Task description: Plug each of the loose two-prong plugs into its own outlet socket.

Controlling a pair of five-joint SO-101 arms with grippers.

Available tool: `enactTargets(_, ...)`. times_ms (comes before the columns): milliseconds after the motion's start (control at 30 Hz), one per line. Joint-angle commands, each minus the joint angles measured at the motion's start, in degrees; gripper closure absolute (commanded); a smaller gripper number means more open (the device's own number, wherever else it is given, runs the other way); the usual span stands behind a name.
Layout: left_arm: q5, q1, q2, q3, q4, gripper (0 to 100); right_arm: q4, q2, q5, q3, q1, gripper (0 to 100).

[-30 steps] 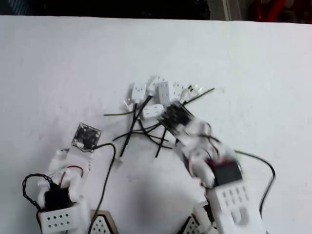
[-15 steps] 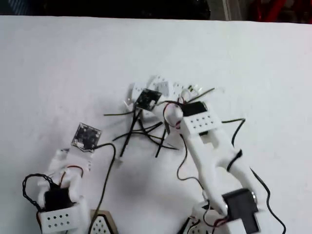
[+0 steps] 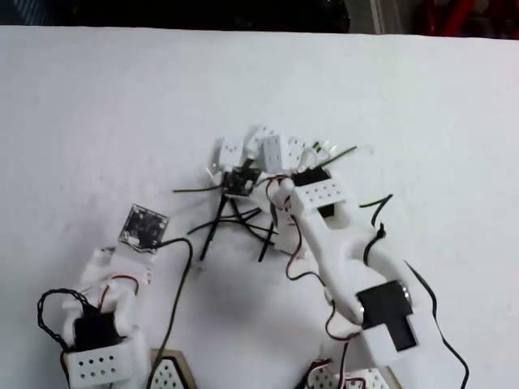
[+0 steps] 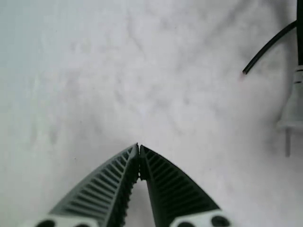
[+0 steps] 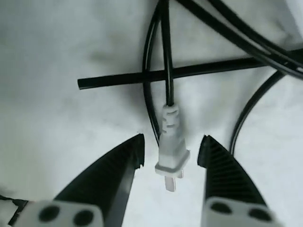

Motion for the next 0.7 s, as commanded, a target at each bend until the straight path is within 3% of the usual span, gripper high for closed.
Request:
enactTargets(0, -0.7, -0.7, -0.5, -0.6, -0.1, 97, -2.0, 1.7, 0.5, -2.4, 0.5, 81.8)
enactTargets(233, -0.7, -0.7, -0.5, -0.5, -0.2, 97, -4.2, 2.9, 0.5, -3.5, 2.5, 98.2)
enactTargets(667, -0.7, -0.7, -0.5, -0.4, -0.2, 97, 7.3, -11.6, -2.8, -2.5, 6.3, 98.1)
